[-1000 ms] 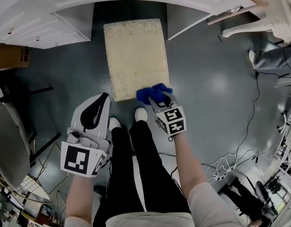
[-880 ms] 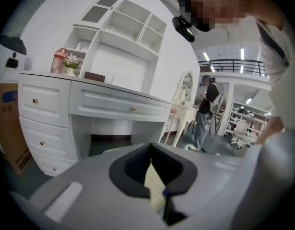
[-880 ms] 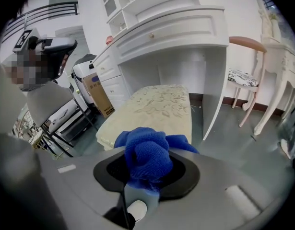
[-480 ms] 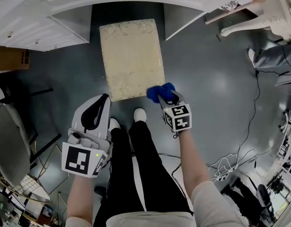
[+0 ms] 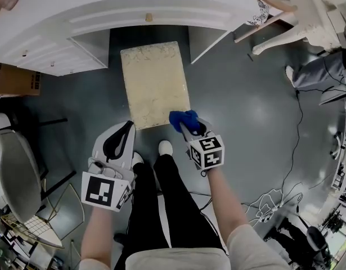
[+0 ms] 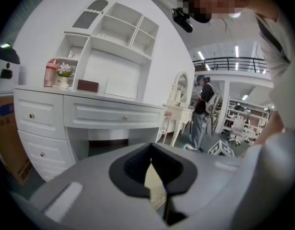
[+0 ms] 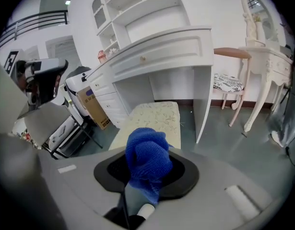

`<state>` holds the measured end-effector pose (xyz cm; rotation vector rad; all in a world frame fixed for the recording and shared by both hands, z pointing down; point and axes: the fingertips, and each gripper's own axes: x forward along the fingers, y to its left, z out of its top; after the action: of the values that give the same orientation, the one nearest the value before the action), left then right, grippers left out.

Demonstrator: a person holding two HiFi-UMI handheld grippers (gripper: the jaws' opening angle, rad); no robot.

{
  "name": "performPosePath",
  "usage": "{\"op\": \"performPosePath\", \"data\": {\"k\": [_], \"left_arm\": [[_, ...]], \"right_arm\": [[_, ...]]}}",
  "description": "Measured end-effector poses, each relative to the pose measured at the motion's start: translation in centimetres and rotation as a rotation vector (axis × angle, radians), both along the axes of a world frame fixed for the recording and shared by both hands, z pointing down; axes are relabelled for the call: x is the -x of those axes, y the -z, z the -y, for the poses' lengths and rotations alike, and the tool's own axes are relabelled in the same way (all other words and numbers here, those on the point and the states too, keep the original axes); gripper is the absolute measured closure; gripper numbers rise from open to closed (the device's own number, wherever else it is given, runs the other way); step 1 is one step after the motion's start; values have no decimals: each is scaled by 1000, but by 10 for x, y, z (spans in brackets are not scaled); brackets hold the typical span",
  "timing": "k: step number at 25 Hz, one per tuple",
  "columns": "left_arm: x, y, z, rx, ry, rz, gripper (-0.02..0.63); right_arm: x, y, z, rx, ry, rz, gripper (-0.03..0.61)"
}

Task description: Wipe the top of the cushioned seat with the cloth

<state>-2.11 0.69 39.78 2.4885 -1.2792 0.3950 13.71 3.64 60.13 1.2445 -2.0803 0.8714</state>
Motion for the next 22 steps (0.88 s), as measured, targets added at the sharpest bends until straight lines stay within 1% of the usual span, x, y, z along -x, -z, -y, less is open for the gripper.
{"op": "performPosePath", "data": {"k": [5, 9, 15, 17, 22], "left_arm": [[-2, 38, -9, -19, -50, 17, 614], [-4, 71, -15, -47, -85, 13, 614], [5, 115, -16, -79, -101, 9, 614], [6, 132, -16, -89, -108, 2, 614], [5, 164, -24, -120, -137, 26, 614]], "right_arm": [[16, 76, -4, -61, -7, 39, 451], [28, 138, -7, -121, 0, 53, 451], [42, 221, -6, -212, -44, 77, 449], [45, 248, -7, -242, -48, 78, 449], [51, 311, -16, -319, -42, 78, 448]]}}
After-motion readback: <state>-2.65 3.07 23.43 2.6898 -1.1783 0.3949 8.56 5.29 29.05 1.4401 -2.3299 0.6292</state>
